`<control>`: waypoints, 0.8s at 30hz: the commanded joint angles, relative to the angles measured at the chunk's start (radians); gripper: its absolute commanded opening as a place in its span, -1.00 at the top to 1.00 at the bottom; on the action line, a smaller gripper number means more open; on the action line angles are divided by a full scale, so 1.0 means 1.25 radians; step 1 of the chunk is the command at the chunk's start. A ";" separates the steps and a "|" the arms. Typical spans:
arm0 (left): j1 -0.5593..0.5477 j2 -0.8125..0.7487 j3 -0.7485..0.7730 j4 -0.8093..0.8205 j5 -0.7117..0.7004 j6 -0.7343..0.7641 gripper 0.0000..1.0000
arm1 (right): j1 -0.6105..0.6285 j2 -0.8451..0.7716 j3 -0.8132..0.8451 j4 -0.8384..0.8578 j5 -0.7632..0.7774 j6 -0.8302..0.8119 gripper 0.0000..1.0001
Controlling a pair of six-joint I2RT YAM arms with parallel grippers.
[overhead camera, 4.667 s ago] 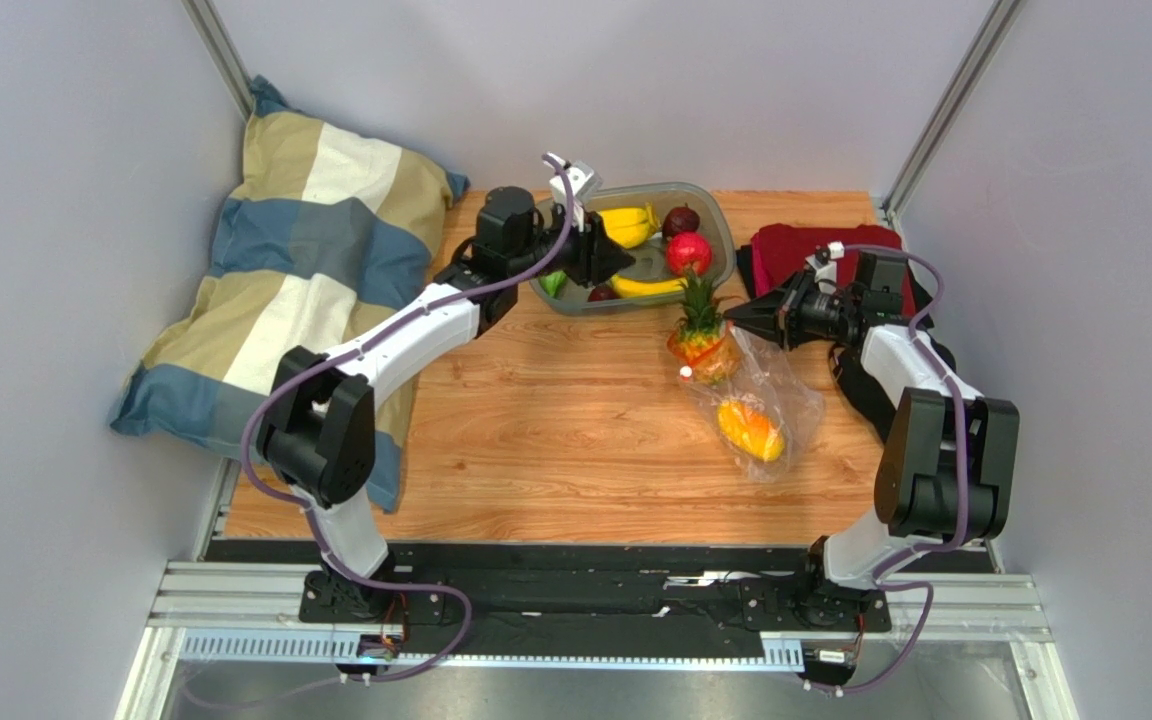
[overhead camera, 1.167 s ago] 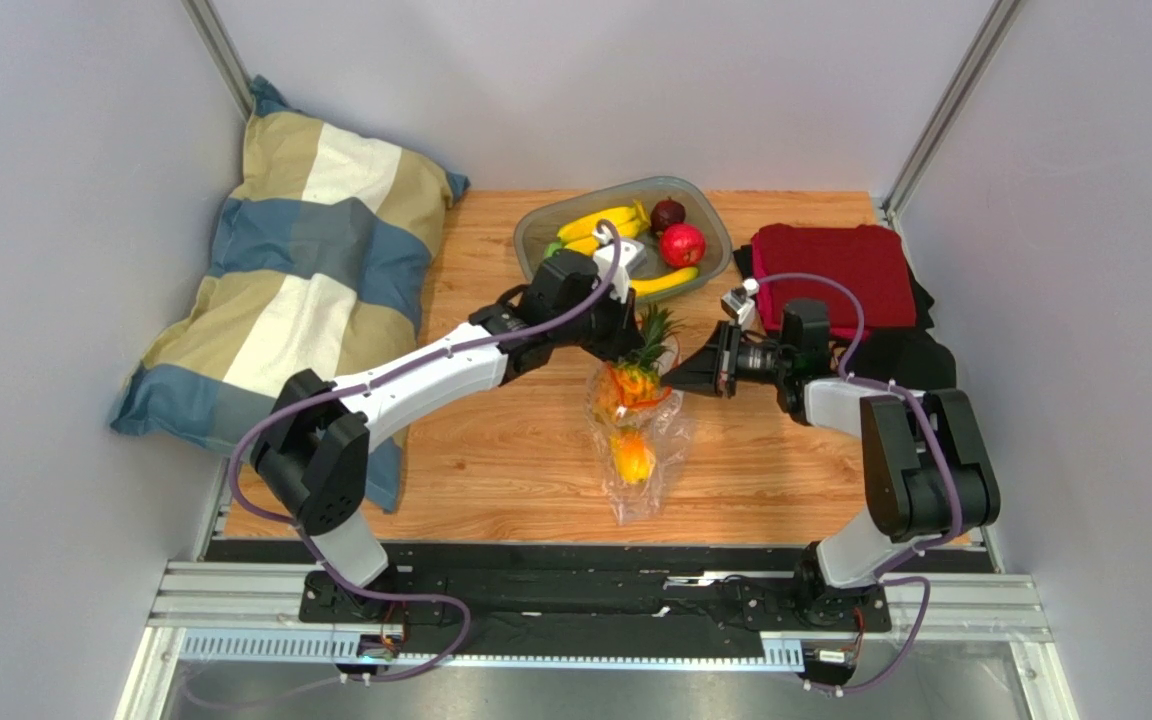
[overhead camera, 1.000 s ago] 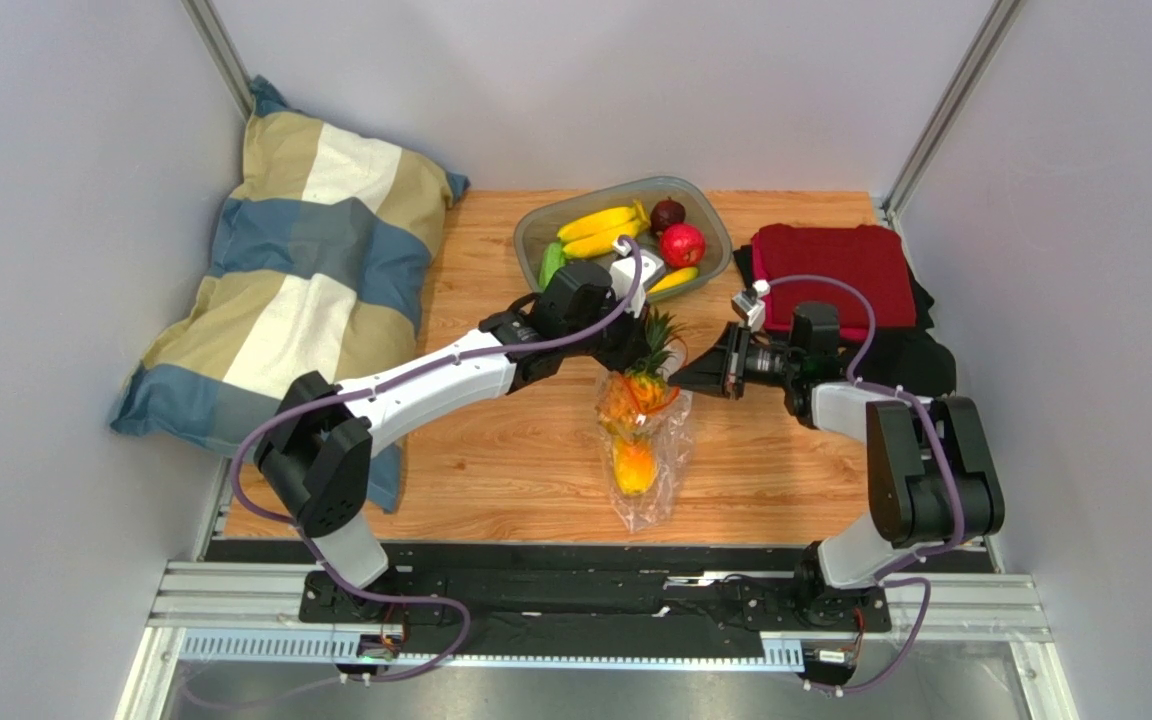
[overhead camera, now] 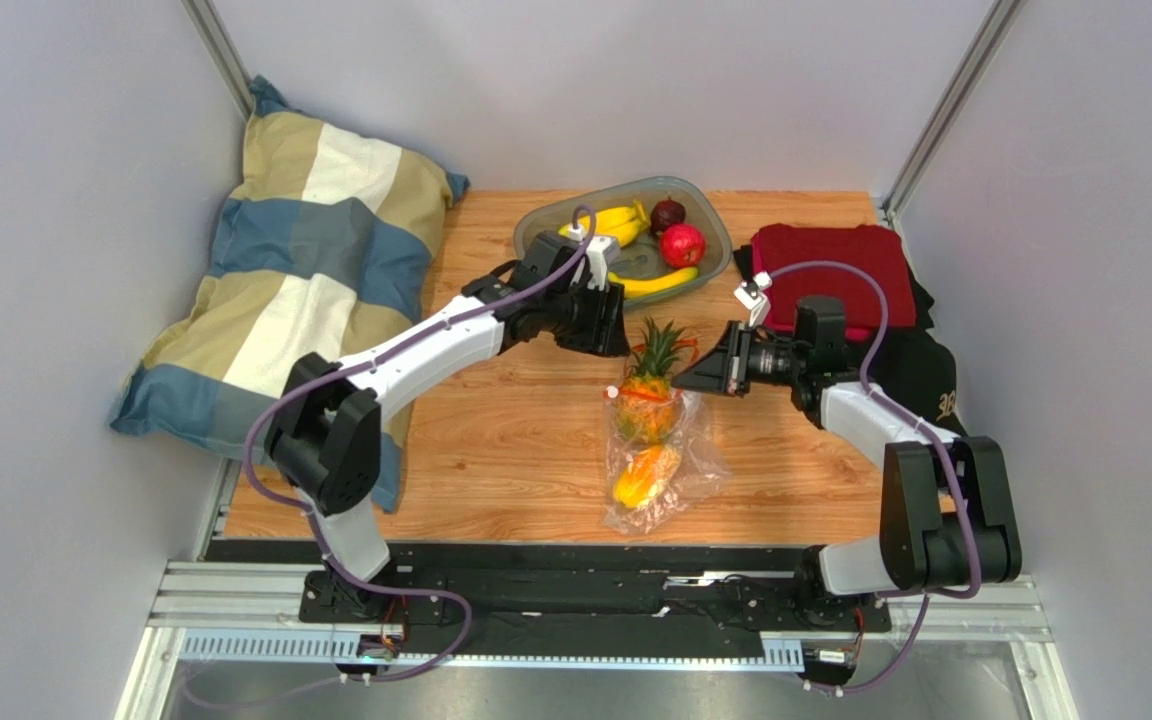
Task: Place the food in the zip-top bag and seal the zipper
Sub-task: Adjust the zipper food storage bag at the center of the board.
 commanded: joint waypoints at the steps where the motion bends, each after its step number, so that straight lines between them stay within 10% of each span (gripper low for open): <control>1: 0.007 0.068 0.095 -0.028 0.035 0.014 -0.17 | 0.011 -0.019 0.033 -0.021 0.001 -0.059 1.00; 24: 0.008 0.148 0.066 0.012 0.077 -0.027 -0.14 | 0.032 -0.035 0.046 -0.091 0.004 -0.128 1.00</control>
